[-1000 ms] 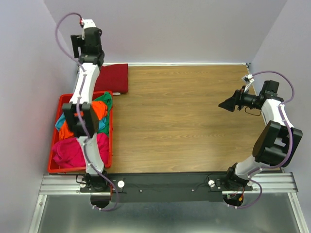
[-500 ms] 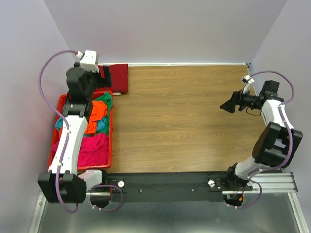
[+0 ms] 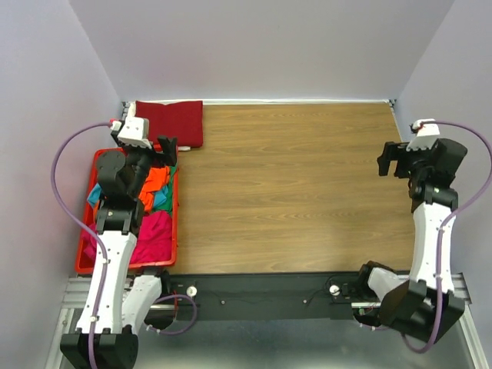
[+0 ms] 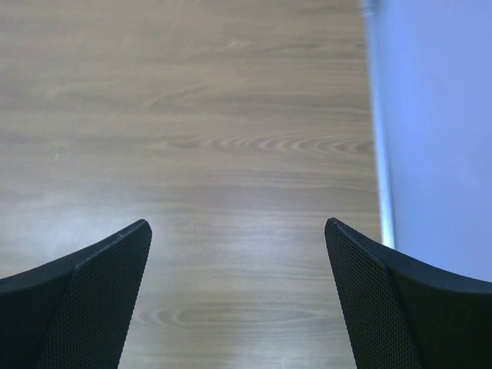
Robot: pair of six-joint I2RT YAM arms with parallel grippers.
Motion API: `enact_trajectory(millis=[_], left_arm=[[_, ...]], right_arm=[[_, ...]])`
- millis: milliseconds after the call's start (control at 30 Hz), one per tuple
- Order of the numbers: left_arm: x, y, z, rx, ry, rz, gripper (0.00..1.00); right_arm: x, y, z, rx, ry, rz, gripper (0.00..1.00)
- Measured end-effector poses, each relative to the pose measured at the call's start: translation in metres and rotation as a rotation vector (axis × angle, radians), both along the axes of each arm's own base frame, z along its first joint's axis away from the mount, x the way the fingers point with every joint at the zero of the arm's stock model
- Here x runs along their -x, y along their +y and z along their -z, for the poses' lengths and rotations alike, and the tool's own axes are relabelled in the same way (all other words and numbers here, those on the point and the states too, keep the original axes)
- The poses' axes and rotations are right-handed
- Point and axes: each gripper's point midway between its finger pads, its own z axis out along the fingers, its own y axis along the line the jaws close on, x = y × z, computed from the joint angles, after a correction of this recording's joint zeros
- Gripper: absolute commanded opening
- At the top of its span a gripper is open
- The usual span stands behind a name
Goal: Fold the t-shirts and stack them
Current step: Reset both grippers
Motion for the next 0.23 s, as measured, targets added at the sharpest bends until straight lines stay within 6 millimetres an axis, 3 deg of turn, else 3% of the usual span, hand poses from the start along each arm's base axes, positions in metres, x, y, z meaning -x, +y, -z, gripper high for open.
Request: enact_trajectory(millis=[233], left_arm=[[0.01,0.0,0.007,0.01,-0.003,0.001,0.89]], right_arm=[[0.017,-0.018,-0.035,-0.035,-0.158,0.235,1.0]])
